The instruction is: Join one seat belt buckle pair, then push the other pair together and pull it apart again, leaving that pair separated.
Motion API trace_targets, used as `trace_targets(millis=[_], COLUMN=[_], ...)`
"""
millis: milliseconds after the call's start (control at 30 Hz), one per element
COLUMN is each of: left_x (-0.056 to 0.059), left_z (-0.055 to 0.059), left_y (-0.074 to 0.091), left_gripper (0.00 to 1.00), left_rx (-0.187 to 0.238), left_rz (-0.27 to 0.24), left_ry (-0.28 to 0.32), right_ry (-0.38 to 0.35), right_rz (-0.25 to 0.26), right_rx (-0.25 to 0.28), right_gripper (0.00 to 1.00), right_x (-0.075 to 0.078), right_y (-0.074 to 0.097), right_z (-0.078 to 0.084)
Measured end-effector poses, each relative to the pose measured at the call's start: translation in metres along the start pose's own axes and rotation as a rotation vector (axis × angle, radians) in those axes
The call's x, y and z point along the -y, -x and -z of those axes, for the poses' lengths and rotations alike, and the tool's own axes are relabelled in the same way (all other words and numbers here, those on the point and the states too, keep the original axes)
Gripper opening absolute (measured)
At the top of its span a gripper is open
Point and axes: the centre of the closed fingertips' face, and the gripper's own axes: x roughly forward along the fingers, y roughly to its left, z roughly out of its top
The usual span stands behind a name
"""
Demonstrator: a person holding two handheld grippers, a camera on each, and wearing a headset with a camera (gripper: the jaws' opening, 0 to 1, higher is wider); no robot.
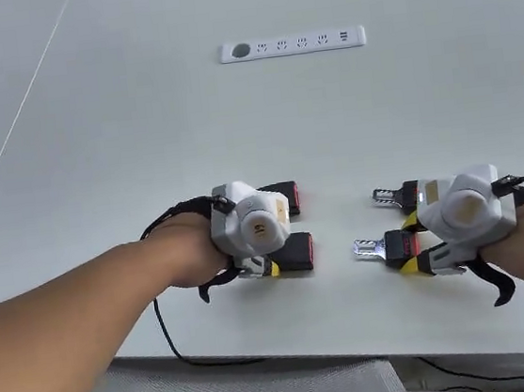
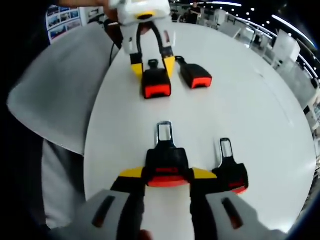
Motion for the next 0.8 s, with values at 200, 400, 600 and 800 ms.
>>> trace_targets(millis=[200,400,600,800], left_x=[0.001,0.001,0.001,0.001], left_z=[0.0,0.0,0.0,-0.001], left_y=[0.0,-0.001,-0.001,-0.001], left_gripper=[0.32,0.32,0.32,0.32], left_rx=[-0.01,-0.009,-0.009,-0.009], left_rz=[0.001,0.007,0.01,0.012], left_ry=[-0.001,-0.008,-0.013,-0.011], right_ry=[0.004,0.017,0.035,0.049], right_rz=[0.011,0.011,0.005,-0.004], right_rx=[0.021,0.023,0.02,0.015], right_gripper=[0.34,0.34,0.33,0.33], right_x=[-0.005,-0.002,-0.004,-0.007], right_y=[-0.012,-0.019,-0.025,-0.029], right_z=[-0.016,-0.027,-0.037,-0.043])
